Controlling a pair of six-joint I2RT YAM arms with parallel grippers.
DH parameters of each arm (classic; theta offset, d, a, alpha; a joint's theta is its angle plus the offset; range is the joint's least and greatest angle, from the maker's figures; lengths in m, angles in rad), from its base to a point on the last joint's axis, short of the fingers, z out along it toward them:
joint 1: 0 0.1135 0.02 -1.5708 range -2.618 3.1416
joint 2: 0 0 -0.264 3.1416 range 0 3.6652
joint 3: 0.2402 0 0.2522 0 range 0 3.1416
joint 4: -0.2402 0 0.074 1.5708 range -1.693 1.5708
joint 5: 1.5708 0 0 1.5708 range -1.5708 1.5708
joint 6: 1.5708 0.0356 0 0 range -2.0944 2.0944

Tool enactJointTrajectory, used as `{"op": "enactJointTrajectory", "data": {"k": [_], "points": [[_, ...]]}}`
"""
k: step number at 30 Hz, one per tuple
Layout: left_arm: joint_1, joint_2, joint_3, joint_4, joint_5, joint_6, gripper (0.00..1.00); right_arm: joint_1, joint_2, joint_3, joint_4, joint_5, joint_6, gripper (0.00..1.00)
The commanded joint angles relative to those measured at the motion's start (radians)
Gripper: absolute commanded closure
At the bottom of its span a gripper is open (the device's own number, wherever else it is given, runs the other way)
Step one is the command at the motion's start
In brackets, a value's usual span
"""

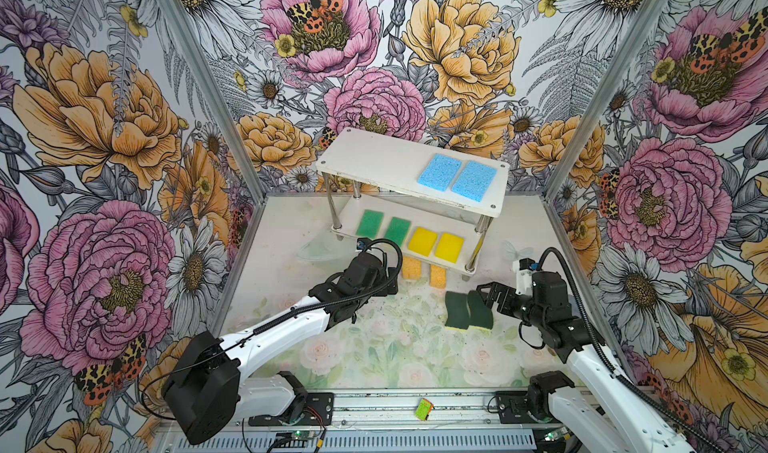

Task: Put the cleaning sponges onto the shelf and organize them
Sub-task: 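Withdraw the left gripper from the shelf back over the orange sponges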

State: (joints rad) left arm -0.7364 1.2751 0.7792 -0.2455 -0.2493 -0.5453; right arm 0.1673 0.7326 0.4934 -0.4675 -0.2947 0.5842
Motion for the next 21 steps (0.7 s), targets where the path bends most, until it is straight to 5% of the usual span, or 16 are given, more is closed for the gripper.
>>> {"op": "enactJointTrajectory", "data": {"k": [1,21], "points": [[-0.015,0.029,-0.015,0.072,-0.002,-0.046,0.01,0.008,-0.007,-0.012,0.009,0.024,0.006,0.00],[-0.107,0.269,0.049,0.147,-0.039,-0.075,0.01,0.008,0.001,-0.025,0.012,0.038,-0.003,0.00]]}}
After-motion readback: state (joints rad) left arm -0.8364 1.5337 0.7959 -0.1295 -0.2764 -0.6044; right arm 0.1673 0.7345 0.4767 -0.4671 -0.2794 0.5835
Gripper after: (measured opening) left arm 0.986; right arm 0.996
